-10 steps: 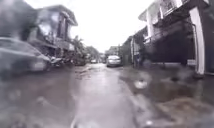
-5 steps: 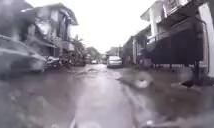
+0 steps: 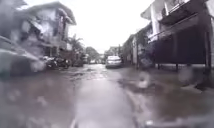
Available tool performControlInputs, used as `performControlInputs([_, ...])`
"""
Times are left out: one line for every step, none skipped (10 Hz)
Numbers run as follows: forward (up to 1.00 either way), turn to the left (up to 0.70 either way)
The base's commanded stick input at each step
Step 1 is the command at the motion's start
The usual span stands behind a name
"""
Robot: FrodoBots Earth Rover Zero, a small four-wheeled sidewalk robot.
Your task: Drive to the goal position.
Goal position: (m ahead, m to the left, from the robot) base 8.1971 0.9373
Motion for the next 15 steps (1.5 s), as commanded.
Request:
performControlInputs([1.00, 0.02])
performControlInputs([1.00, 0.16])
performControlInputs([1.00, 0.21])
performControlInputs([1.00, 0.00])
performControlInputs([1.00, 0.00])
performControlInputs([1.00, 0.00])
performControlInputs([1.00, 0.00])
performControlInputs([1.00, 0.00])
performControlInputs([1.00, 0.00])
performControlInputs([1.00, 0.00])
performControlInputs([1.00, 0.00])
performControlInputs([1.00, 0.00])
performControlInputs([1.00, 0.00])
performControlInputs([1.00, 0.00])
performControlInputs([1.00, 0.00])
